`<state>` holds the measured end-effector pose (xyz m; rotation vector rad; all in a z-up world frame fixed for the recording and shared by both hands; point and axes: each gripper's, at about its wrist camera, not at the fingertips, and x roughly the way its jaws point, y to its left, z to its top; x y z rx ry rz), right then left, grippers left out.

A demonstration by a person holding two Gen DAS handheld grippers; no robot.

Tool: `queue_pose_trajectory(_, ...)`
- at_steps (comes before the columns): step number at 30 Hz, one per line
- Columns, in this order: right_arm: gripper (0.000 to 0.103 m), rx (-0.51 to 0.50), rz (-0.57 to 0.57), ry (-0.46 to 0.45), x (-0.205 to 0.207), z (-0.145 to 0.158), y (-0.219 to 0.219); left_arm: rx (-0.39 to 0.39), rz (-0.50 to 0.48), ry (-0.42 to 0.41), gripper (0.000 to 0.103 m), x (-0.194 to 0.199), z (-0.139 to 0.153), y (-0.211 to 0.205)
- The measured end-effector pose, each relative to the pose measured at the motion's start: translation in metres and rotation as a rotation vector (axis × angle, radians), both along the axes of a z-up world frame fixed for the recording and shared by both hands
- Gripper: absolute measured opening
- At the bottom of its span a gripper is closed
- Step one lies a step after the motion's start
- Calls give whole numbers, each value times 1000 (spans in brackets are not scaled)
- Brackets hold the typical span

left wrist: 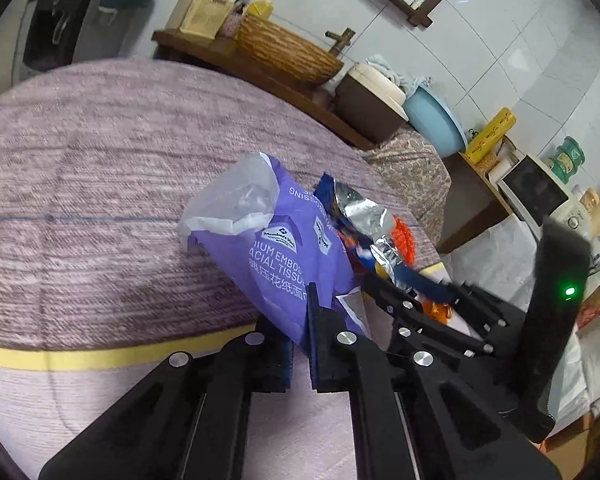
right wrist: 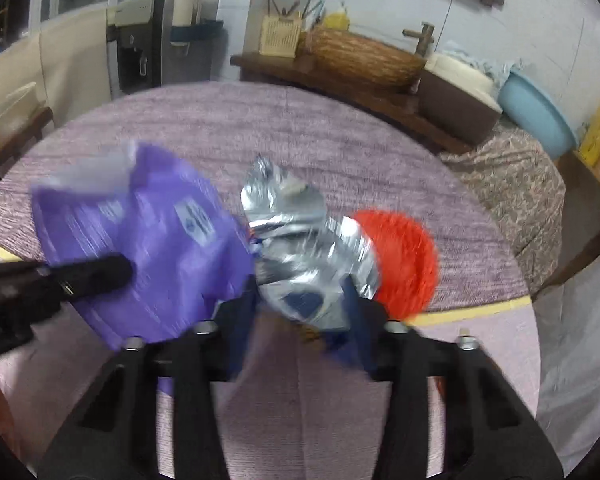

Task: Collect trash
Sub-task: 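Grasp the purple tissue pack with the left gripper while the right grasps the blue snack wrapper, then carry the tissue pack and wrapper to the black bin and release both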

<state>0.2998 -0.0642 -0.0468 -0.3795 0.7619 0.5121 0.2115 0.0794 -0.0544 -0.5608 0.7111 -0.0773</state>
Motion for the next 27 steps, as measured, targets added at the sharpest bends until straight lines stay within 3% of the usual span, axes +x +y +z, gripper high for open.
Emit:
queue_pose_trajectory(1, 14, 22, 1, 34, 0, -4, -3, 5, -1, -8, 6, -1, 2, 0)
queue_pose_trajectory(7, 5, 180, -14, -1, -30, 9, -31, 29, -1, -43, 6, -6, 9, -1)
queue_pose_trajectory(20, 4, 424, -4, -34, -124, 43, -101, 70, -27, -173, 5, -40, 56, -20)
queue_pose_trajectory(27, 4, 509, -27, -49, -154, 47, -133, 129, -144, -279, 5, -64, 93, -63)
